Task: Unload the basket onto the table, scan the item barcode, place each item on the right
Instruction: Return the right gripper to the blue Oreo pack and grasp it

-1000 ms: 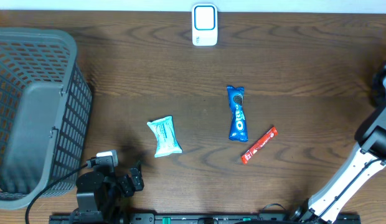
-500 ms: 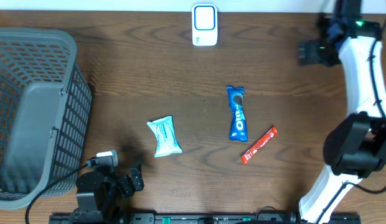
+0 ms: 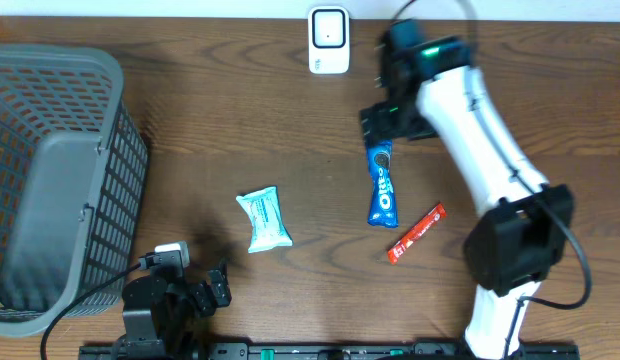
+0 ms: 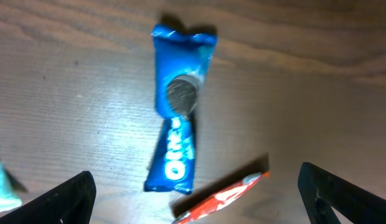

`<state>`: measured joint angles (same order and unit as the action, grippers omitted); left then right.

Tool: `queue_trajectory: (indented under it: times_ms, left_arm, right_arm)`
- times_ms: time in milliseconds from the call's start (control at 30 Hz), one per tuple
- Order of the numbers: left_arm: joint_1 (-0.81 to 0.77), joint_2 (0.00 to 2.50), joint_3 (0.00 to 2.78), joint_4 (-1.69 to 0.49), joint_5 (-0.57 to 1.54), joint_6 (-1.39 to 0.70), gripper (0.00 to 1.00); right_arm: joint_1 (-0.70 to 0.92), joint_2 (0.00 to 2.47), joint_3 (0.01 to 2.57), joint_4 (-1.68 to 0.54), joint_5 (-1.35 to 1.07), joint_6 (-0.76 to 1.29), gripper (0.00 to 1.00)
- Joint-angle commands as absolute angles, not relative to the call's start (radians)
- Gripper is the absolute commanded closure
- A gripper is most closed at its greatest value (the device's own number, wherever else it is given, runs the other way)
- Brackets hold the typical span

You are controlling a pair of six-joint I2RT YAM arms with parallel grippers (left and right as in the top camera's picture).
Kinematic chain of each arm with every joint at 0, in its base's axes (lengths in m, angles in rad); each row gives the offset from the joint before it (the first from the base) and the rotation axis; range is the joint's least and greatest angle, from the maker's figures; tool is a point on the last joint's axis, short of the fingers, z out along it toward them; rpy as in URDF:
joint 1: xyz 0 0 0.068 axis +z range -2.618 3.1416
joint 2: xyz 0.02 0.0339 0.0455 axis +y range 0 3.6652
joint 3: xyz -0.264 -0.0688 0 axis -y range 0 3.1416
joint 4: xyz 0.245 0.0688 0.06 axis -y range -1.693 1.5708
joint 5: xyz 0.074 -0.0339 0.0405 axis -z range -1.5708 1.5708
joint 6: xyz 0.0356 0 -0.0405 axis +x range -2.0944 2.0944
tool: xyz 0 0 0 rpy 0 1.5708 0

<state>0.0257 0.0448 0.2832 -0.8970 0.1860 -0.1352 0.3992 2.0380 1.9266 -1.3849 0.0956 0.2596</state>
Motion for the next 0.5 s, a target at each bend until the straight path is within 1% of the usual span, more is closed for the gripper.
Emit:
queue_trajectory:
  times_ms: [0,200,367,467]
  left_arm:
    - [0.03,0.037,0.279,-0.937,0.198,-0.144,0.0]
    - [0.03,0.037,0.279,-0.938,0.198,-0.144,0.0]
    - [0.03,0.037,0.279,-0.938,0.198,-0.144,0.0]
    - [0.03,0.037,0.279,-0.938,0.198,-0.144,0.0]
  right_arm:
    - [0.506,2.058,1.894,-1.395,0.348,0.496,0.01]
    - [0.618,2.106,1.803,-1.377,0.44,0.62,0.01]
    - [0.647,2.161,1.781,-1.369,0.448,0.643,0.01]
    - [0.648,2.195,1.781,-1.361,0.479,0.665,0.04]
